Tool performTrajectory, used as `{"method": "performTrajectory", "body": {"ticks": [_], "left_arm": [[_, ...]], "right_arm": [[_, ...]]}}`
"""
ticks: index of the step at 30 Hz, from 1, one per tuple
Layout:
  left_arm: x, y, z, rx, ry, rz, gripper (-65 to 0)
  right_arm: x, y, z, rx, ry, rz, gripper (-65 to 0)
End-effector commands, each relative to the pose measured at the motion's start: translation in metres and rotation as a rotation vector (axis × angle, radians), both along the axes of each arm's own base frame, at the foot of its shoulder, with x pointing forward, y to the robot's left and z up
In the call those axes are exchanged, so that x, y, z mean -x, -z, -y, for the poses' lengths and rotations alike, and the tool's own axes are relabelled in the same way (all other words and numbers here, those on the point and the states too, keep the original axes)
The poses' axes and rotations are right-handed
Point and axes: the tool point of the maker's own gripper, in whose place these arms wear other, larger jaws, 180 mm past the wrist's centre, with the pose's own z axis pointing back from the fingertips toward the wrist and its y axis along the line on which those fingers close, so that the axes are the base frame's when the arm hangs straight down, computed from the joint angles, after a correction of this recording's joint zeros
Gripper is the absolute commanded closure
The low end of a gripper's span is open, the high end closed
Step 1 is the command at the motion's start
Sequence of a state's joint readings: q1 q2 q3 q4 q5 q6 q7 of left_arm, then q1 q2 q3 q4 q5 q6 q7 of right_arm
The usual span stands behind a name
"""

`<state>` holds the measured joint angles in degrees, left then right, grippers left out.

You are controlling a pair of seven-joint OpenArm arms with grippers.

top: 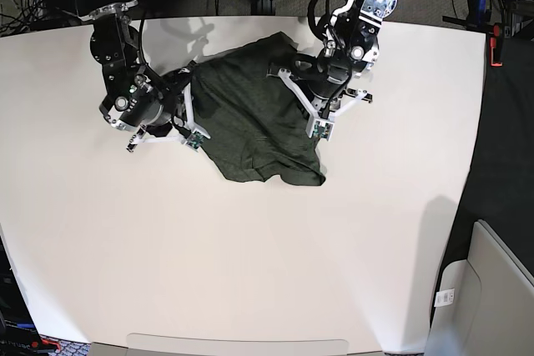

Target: Fold the T-shirt properly

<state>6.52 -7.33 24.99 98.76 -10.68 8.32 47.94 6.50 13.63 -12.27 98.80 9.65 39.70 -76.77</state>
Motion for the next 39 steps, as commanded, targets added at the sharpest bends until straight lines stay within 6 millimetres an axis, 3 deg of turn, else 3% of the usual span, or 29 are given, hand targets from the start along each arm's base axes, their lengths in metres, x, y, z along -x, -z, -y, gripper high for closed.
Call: {"method": "performTrajectory", "body": {"ticks": [1, 7, 11, 18, 24, 28, 31, 34, 39], "left_arm": [[-0.003, -0.003, -0.002, -0.006, -0.008, 0.01, -1.1], [-0.015, -0.017, -0.003, -0.006, -0.009, 0.056, -1.0], [-0.02, -0.035, -0.014, -0.025, -0.007, 0.112, -1.0], [-0.016, -0.056, -0.074, -0.048, -0.168, 0.162, -0.9], [-0.007, -0.053, -0.088, -0.058, -0.203, 0.148, -0.9], [0.0, -0.048, -0.091, -0.062, -0.211, 0.13, -0.9], [-0.001, -0.049, -0.094, -0.061, -0.223, 0.131, -0.9], [-0.002, -0.05, -0.094, -0.063, -0.224, 0.135, -0.9], [-0.003, -0.052, -0.104, -0.069, -0.25, 0.141, -0.9]], "right_arm": [[-0.012, -0.016, 0.006, -0.001, 0.011, 0.051, -12.3], [-0.021, -0.043, 0.018, -0.045, 0.068, 0.139, -12.2], [-0.025, -0.062, 0.008, -0.092, 0.063, 0.216, -12.2], [-0.017, -0.07, -0.051, -0.26, 0.009, 0.202, -12.2], [-0.01, -0.078, -0.102, -0.365, -0.081, 0.178, -12.2], [0.002, -0.072, -0.125, -0.349, -0.152, 0.127, -12.2], [0.011, -0.055, -0.134, -0.332, -0.181, 0.064, -12.2], [0.015, -0.041, -0.131, -0.316, -0.176, 0.016, -12.2], [0.013, -0.013, -0.106, -0.242, -0.152, -0.059, -12.2]]}}
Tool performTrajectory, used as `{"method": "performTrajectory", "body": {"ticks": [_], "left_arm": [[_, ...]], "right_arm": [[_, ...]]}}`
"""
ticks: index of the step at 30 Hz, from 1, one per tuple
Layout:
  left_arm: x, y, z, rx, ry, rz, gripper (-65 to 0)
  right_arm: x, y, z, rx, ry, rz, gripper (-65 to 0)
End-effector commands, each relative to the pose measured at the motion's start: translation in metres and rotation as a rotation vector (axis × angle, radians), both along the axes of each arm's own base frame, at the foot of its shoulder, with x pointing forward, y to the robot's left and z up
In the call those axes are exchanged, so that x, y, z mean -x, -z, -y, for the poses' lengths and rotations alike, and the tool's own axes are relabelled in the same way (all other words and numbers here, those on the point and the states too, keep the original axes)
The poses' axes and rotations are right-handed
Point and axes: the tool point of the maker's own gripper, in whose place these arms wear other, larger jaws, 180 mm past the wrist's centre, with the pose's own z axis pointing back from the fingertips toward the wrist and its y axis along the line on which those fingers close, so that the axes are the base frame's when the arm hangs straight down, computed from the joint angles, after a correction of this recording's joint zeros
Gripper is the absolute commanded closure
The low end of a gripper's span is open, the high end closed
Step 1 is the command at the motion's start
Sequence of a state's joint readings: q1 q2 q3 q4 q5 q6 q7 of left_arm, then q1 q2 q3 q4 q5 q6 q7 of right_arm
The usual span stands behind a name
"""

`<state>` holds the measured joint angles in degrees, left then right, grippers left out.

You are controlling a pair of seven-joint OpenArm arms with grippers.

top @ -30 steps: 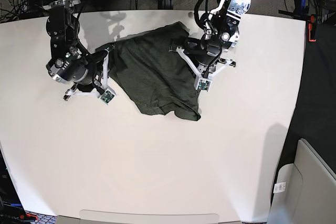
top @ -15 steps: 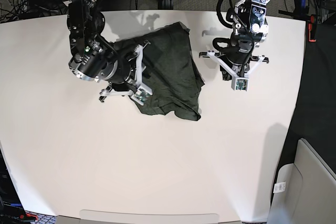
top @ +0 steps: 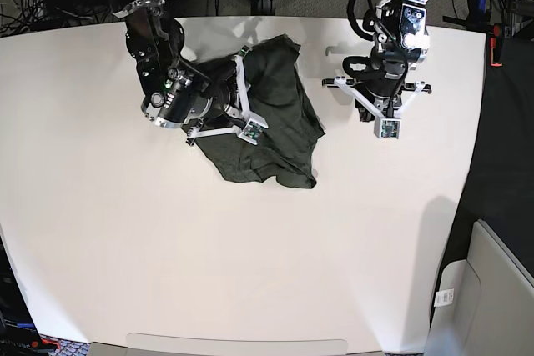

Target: Fold the T-shirt properly

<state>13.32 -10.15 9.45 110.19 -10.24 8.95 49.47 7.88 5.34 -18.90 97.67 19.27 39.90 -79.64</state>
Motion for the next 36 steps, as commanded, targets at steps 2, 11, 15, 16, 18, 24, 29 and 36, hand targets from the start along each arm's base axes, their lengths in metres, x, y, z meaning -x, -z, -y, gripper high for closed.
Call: {"method": "performTrajectory", "body": {"ticks": [2, 11, 15, 16, 18, 24, 29, 36], "left_arm": [[-0.009, -0.014, -0.006, -0.01, -0.012, 0.055, -0.9], [-0.01, -0.018, -0.031, -0.03, -0.078, 0.068, -0.8], [-0.009, -0.019, -0.044, -0.039, -0.113, 0.069, -0.8], [-0.009, -0.019, -0.046, -0.04, -0.119, 0.07, -0.8], [-0.009, -0.02, -0.048, -0.042, -0.125, 0.071, -0.8], [-0.008, -0.019, -0.048, -0.042, -0.125, 0.069, -0.8], [-0.008, -0.019, -0.048, -0.042, -0.125, 0.069, -0.8], [-0.012, -0.025, -0.049, -0.046, -0.121, 0.109, -0.8]], "right_arm": [[-0.012, 0.003, 0.006, 0.029, 0.009, -0.006, -12.2], [-0.041, 0.034, 0.027, 0.078, 0.057, -0.002, -12.2], [-0.061, 0.032, 0.033, 0.059, 0.077, 0.022, -12.2], [-0.067, 0.028, 0.031, 0.039, 0.078, 0.043, -12.2], [-0.077, 0.023, 0.035, 0.02, 0.083, 0.078, -12.2], [-0.107, 0.008, 0.041, -0.017, 0.119, 0.132, -12.2], [-0.137, -0.009, 0.07, -0.011, 0.28, 0.21, -12.2], [-0.158, -0.023, 0.086, 0.046, 0.304, 0.315, -12.2]]}}
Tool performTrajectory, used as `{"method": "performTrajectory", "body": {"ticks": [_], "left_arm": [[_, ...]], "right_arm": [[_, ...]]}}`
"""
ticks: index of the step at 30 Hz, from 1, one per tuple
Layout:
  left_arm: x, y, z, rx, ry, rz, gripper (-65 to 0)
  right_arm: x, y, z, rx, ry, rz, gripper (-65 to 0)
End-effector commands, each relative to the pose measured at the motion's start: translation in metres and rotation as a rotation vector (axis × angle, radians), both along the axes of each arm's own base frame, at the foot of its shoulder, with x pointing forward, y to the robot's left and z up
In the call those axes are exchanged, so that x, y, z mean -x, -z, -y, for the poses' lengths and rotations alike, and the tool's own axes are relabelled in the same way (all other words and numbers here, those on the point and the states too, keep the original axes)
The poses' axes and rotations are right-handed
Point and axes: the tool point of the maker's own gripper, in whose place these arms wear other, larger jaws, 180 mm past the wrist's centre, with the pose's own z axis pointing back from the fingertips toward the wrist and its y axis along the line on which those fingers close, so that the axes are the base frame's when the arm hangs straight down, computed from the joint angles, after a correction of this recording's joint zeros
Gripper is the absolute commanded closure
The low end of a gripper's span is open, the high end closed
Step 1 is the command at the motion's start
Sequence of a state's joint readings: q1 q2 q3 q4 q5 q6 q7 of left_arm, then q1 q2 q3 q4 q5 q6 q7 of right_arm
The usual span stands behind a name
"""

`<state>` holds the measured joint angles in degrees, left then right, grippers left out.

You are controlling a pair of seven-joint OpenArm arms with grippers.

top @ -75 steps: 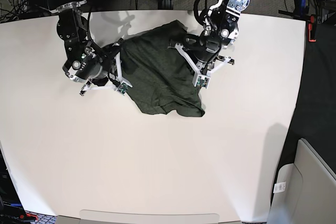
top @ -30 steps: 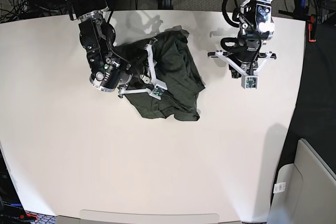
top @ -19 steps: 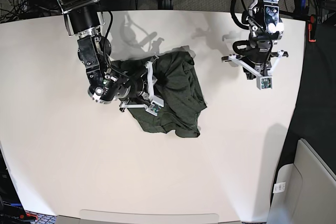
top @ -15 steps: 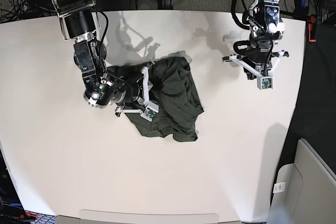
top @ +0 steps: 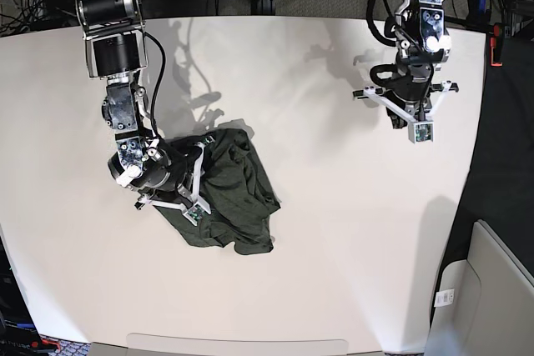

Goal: Fold the T-shirt properly
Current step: 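Drag the shirt's edge with the right gripper and flatten it on the table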

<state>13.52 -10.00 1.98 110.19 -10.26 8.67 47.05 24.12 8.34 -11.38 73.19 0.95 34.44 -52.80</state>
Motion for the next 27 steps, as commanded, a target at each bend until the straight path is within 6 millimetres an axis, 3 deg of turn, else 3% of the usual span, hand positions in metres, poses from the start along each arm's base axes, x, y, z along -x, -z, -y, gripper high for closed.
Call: {"method": "performTrajectory", "body": {"ticks": [1, 4, 9, 15, 18, 20, 23, 27], "left_arm": [[-0.008, -0.014, -0.003, -0.017, 0.0, 0.06, -0.8], [-0.002, -0.01, -0.003, -0.019, 0.0, 0.052, -0.8], [-0.002, -0.01, -0.003, -0.019, 0.001, 0.052, -0.8], [-0.003, -0.017, -0.003, -0.024, 0.005, 0.07, -0.8], [-0.003, -0.017, -0.002, -0.02, 0.006, 0.07, -0.8], [-0.003, -0.017, 0.0, -0.017, 0.01, 0.069, -0.8], [-0.004, -0.017, -0.001, -0.018, 0.007, 0.071, -0.8], [-0.005, -0.018, 0.0, -0.018, 0.008, 0.075, -0.8]], "right_arm": [[-0.017, -0.019, 0.004, 0.02, 0.008, 0.06, -12.2], [-0.023, -0.023, 0.01, 0.051, 0.036, 0.082, -12.2], [-0.028, -0.038, -0.003, 0.03, 0.025, 0.114, -12.2], [-0.008, -0.078, -0.021, -0.037, -0.024, 0.159, -12.2], [0.01, -0.081, -0.013, 0.018, -0.093, 0.147, -12.2], [0.023, -0.081, 0.008, 0.052, -0.076, 0.143, -12.2], [0.037, -0.085, 0.023, 0.065, -0.05, 0.15, -12.2], [0.056, -0.074, 0.039, 0.084, -0.032, 0.092, -12.2]]}}
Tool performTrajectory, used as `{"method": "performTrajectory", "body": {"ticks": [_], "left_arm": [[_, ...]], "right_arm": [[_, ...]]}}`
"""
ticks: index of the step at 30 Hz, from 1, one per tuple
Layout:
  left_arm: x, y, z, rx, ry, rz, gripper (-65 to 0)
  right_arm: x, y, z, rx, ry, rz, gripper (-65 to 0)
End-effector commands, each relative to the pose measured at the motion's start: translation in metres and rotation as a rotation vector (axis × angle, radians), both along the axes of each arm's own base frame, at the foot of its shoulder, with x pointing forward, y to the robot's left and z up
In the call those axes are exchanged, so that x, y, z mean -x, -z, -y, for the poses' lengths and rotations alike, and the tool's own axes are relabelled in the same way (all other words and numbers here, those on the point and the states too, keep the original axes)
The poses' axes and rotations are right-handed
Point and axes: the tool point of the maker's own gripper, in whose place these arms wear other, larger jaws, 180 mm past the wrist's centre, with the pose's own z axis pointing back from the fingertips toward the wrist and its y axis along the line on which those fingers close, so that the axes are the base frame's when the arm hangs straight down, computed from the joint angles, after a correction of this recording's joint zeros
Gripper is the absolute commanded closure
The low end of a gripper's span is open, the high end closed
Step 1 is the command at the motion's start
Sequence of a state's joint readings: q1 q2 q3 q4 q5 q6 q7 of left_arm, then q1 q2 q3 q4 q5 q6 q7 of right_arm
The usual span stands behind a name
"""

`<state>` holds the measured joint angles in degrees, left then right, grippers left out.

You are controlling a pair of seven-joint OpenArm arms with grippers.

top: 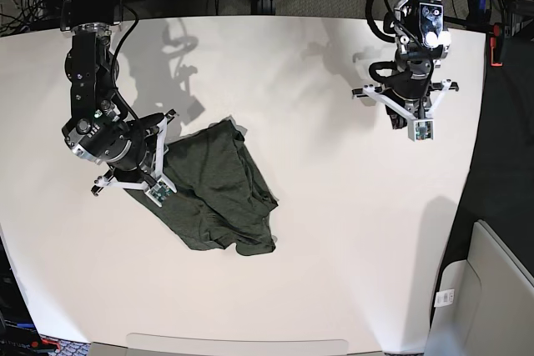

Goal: Fold the T-shirt properly
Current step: 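Drag the shirt's edge with the right gripper and flatten it on the table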

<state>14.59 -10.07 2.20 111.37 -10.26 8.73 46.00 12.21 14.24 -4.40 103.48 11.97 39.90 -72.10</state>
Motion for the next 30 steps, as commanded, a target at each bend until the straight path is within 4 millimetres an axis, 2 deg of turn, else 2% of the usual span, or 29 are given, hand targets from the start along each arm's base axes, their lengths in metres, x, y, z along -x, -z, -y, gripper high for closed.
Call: {"method": "performTrajectory", "body": {"ticks": [1, 10, 13, 19, 25, 30], "left_arm": [[-0.008, -0.014, -0.001, -0.014, 0.003, 0.056, -0.8], [-0.009, -0.014, -0.001, -0.012, 0.002, 0.058, -0.9], [-0.009, -0.014, -0.001, -0.012, 0.002, 0.058, -0.9], [-0.009, -0.014, 0.0, -0.01, 0.004, 0.057, -0.9], [-0.009, -0.014, 0.0, -0.01, 0.004, 0.057, -0.9], [-0.007, -0.013, -0.002, -0.012, -0.002, 0.054, -0.8]], "right_arm": [[-0.002, -0.01, 0.0, -0.008, -0.012, 0.029, -12.2], [0.019, 0.011, 0.002, 0.006, -0.018, -0.046, -12.2], [0.023, 0.016, -0.008, 0.017, -0.056, -0.063, -12.2], [0.032, 0.049, -0.011, 0.093, -0.101, -0.158, -12.2], [0.019, 0.059, -0.02, 0.095, -0.086, -0.145, -12.2], [0.001, 0.061, -0.042, 0.039, -0.087, -0.143, -12.2]]}}
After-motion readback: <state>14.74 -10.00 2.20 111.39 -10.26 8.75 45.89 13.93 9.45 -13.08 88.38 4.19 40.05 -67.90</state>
